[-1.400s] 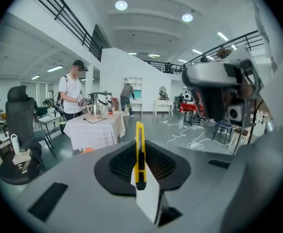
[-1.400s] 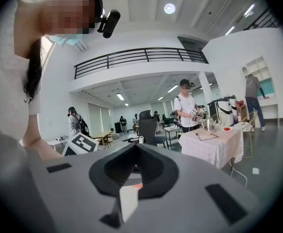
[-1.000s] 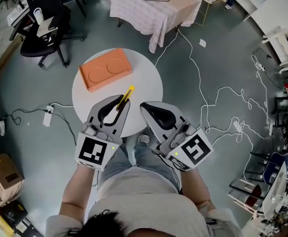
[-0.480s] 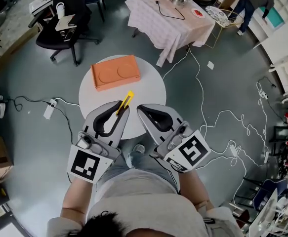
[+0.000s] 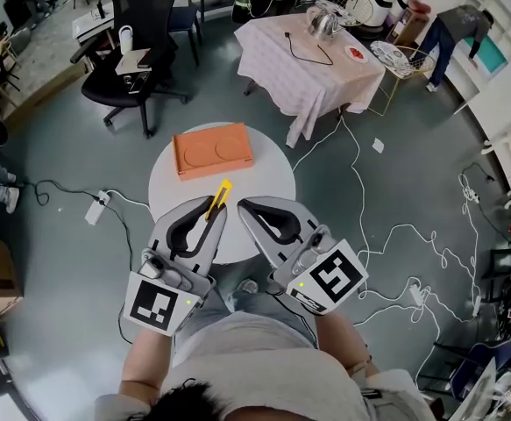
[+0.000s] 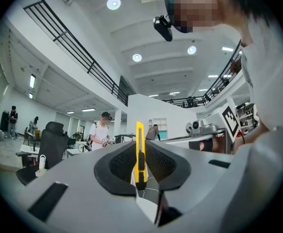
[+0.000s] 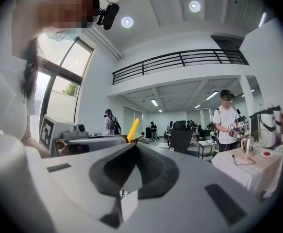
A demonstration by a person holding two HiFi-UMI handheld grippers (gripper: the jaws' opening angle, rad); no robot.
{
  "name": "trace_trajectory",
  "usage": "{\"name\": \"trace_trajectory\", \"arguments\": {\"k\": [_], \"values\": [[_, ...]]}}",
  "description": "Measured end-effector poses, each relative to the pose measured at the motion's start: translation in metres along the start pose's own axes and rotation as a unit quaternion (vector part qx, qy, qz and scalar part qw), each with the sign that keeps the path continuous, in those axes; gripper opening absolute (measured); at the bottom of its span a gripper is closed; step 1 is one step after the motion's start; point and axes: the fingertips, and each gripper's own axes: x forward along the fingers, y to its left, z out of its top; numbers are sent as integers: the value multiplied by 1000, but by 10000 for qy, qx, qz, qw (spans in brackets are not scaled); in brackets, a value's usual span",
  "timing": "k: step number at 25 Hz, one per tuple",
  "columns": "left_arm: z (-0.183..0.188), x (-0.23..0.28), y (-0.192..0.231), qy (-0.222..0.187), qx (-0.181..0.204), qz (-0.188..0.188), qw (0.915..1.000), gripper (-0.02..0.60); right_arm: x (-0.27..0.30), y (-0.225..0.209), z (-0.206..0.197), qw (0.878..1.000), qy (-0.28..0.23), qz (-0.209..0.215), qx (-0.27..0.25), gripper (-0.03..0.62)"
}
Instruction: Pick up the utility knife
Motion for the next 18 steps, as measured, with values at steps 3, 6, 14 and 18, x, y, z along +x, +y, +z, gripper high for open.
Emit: {"name": "trace_trajectory", "arguments": {"k": [3,6,14,18], "values": [[5,-2,-7,-34,71,92,9999,61,-6,2,5,10000,-29,13,-75,8],[9,-9,-14,-60,85,165,9998,61,-12,7,8,9999,-64,53,-134,8],[19,-20,-28,-253,170,272,9992,61,-27,20,14,9996,-163,107,-193,8],[23,-22,-37,-303,207,346,9987,61,-38,21,15,9995,-225,145,-166,8]]}}
